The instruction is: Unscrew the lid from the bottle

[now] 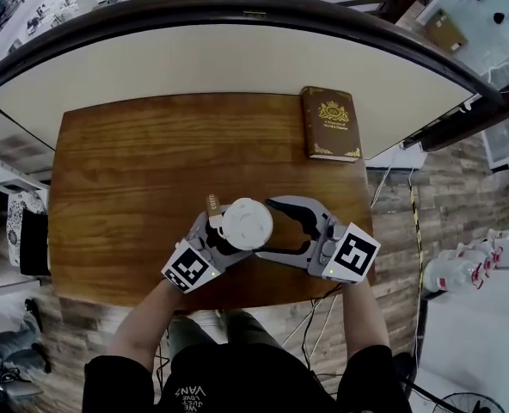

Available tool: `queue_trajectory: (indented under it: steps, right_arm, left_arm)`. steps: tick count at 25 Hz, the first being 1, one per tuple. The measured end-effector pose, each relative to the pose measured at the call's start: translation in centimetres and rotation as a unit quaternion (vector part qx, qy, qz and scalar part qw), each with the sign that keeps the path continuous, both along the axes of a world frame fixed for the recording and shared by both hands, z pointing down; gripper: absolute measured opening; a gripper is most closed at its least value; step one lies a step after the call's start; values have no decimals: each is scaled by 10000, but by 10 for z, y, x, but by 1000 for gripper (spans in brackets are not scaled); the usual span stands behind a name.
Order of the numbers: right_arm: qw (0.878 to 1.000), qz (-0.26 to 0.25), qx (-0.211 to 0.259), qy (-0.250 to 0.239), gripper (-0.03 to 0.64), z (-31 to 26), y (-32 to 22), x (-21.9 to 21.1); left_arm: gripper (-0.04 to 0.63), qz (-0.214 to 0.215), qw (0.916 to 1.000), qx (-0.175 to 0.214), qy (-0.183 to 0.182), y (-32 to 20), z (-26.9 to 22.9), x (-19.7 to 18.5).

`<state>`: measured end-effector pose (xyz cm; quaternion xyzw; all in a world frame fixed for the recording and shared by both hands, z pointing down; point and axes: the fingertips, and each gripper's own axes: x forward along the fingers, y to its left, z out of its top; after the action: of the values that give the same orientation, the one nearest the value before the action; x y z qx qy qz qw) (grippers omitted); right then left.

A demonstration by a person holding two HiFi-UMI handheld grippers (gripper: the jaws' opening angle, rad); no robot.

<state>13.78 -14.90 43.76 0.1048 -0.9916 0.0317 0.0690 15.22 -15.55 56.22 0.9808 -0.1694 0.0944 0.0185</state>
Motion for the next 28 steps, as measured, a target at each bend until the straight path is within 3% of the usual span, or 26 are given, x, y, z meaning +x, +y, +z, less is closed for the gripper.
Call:
queue_trajectory:
  steps: [3, 6, 8, 11, 17, 21, 24, 28]
  right_arm:
    - [9943, 996, -132, -360, 325, -6, -2, 13]
    - [9735, 2196, -156, -617, 325, -8, 0, 22]
    - [9637, 2603, -84, -592, 325, -5, 7, 17]
    - [9598, 2776, 92, -413, 325, -1, 13, 5]
    - [9637, 2632, 422, 118, 327, 2, 6, -9]
    - [9725, 2275, 373, 326, 325, 9, 5, -15]
    - [9840, 1757, 186, 217, 325, 10, 5, -17]
    - [9979, 610, 110, 183, 325, 10, 5, -16]
  left_arm:
    - [371, -71, 10000, -19, -16, 1, 2, -3]
    - [371, -195, 9998, -4, -61, 0, 1, -4]
    - [371, -330, 9994, 11, -53, 0, 1, -2]
    - [371, -558, 9984, 3, -73, 0, 1, -1]
    - [370, -1039, 9945, -52, -150, 1, 3, -3]
    - [370, -1039, 9945, -63, -138, 1, 3, -2]
    - [371, -925, 9957, -48, -86, 2, 3, -2]
    - [370, -689, 9976, 3, -53, 2, 3, -2]
